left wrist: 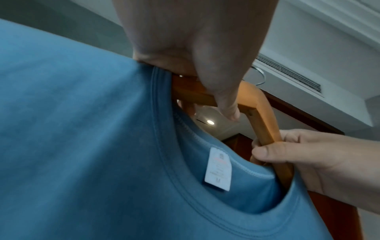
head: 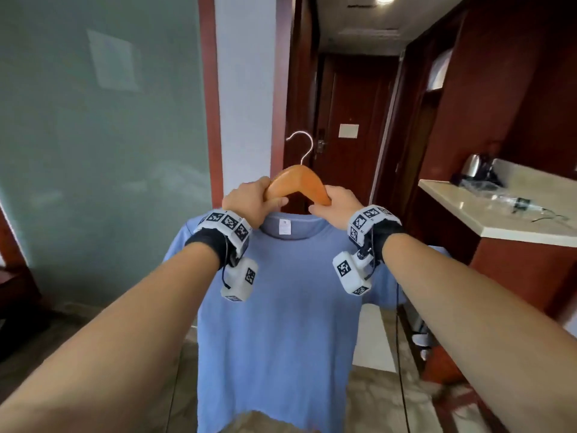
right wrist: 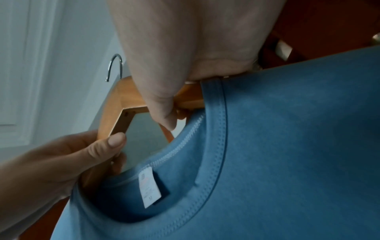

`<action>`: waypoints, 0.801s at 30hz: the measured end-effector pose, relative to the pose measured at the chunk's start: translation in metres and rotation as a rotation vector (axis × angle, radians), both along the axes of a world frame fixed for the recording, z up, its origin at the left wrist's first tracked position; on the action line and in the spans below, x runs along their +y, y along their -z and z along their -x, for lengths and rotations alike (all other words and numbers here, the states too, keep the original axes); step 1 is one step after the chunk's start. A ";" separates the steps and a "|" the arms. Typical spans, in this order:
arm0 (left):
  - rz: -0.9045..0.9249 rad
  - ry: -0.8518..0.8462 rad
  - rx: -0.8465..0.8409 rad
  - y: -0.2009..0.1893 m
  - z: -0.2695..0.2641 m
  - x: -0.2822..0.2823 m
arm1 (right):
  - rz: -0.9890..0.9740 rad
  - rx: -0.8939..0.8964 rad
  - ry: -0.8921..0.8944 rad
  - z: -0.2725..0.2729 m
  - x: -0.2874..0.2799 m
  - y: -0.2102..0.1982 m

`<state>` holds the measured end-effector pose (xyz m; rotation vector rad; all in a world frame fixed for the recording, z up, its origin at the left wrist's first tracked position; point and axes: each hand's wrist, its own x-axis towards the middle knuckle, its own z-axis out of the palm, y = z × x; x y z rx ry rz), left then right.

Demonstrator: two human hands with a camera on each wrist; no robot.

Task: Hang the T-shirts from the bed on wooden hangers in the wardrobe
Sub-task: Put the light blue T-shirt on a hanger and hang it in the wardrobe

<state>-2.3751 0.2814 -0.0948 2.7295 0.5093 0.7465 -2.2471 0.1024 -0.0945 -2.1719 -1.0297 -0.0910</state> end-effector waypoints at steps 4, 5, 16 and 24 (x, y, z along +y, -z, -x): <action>0.014 0.170 0.032 -0.006 -0.082 0.010 | 0.012 -0.045 0.065 -0.070 -0.011 0.000; 0.016 0.209 0.045 -0.009 -0.104 0.013 | 0.022 -0.056 0.073 -0.088 -0.011 -0.002; 0.008 0.467 0.076 -0.041 -0.319 0.058 | 0.222 -0.176 0.245 -0.264 0.007 -0.047; 0.015 0.522 0.091 -0.046 -0.462 0.065 | 0.207 -0.152 0.295 -0.378 0.007 -0.053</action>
